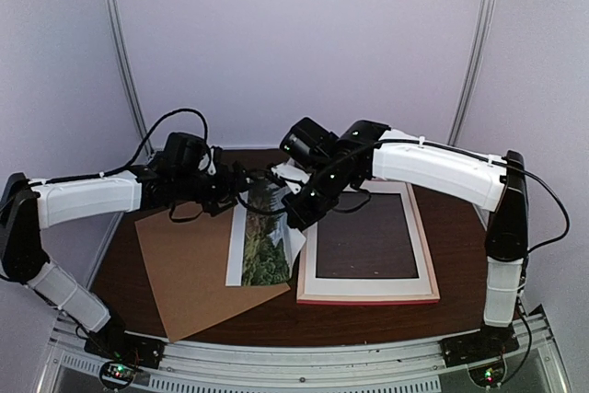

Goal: Put the photo into the frame
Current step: Pass from the right arm to the left

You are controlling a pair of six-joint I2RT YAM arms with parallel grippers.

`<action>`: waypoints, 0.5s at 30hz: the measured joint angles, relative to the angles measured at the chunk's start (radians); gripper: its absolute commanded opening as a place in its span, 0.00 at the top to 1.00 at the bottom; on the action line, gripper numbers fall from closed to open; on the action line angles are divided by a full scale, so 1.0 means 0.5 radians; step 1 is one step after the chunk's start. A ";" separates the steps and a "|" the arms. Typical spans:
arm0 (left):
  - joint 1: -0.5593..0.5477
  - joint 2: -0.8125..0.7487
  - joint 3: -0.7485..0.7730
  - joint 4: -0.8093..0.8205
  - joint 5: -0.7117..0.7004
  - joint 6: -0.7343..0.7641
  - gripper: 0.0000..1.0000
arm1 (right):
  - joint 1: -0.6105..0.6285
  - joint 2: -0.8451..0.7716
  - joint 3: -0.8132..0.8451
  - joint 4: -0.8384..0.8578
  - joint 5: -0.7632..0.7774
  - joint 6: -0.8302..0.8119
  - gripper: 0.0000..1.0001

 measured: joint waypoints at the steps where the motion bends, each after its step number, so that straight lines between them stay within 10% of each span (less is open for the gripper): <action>1: -0.003 0.033 0.004 0.031 0.021 -0.011 0.08 | 0.001 0.000 0.000 0.018 -0.001 0.008 1.00; 15: -0.075 0.263 0.114 0.264 0.304 -0.021 0.08 | 0.005 -0.008 -0.088 0.174 -0.008 0.055 1.00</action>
